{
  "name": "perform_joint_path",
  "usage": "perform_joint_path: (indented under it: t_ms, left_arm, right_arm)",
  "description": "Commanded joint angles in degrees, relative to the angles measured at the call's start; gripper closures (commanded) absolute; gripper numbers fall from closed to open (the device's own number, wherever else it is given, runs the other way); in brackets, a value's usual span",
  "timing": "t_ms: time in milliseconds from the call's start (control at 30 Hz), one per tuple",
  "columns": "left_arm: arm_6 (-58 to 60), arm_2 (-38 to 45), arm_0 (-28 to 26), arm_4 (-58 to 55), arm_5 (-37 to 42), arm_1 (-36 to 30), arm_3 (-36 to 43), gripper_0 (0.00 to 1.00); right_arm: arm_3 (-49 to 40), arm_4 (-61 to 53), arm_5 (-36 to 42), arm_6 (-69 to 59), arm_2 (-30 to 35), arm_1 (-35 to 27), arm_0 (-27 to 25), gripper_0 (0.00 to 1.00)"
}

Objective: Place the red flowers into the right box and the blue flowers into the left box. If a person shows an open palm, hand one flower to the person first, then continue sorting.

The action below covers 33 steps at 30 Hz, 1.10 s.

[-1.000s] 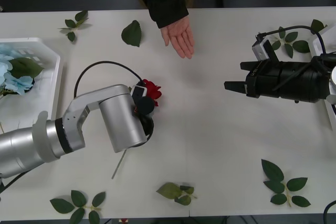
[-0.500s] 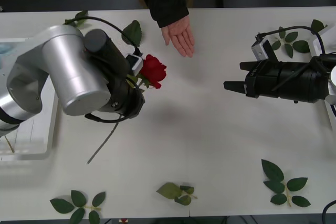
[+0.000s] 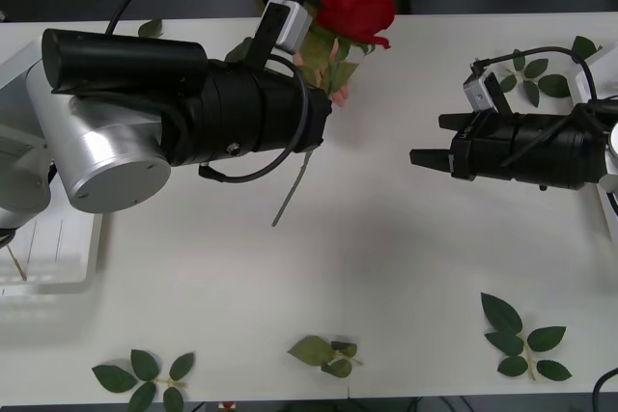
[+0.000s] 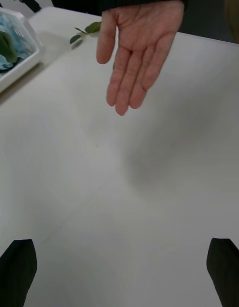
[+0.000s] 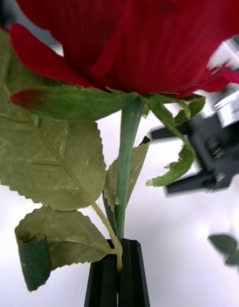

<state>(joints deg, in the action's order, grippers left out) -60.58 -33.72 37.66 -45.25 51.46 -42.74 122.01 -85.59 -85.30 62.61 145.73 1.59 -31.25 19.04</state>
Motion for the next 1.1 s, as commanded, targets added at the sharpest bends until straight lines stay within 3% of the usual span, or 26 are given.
perform_joint_path:
  t_ms: [33, 333, 633, 1067, 1100]
  left_arm:
    - [-6.9, 1.6, -2.9, -0.5, -10.6, -0.6, 2.0, 1.0]
    - [-16.8, 0.9, -4.7, 1.9, -26.7, 3.7, -0.6, 1.0]
    - [-20.8, -5.9, -3.8, 4.8, -45.2, 10.3, -10.4, 1.0]
    - [-22.1, -8.2, -3.6, 6.8, -45.7, 12.9, -12.9, 1.0]
    - [-22.1, -8.2, -3.6, 6.8, -45.7, 12.9, -13.0, 1.0]
  right_arm:
    - [2.0, -8.0, 4.6, 2.5, 3.3, 1.5, -0.5, 0.01]
    - [15.8, -28.8, 19.3, 9.3, 5.9, 0.0, 1.7, 0.01]
    - [16.9, -37.5, 21.4, 9.3, 4.3, 3.7, 3.9, 0.01]
    - [11.5, -30.7, 11.9, 9.3, 3.1, 10.2, 8.2, 0.01]
    - [10.5, -30.5, 10.8, 9.3, 2.0, 10.2, 8.2, 0.09]
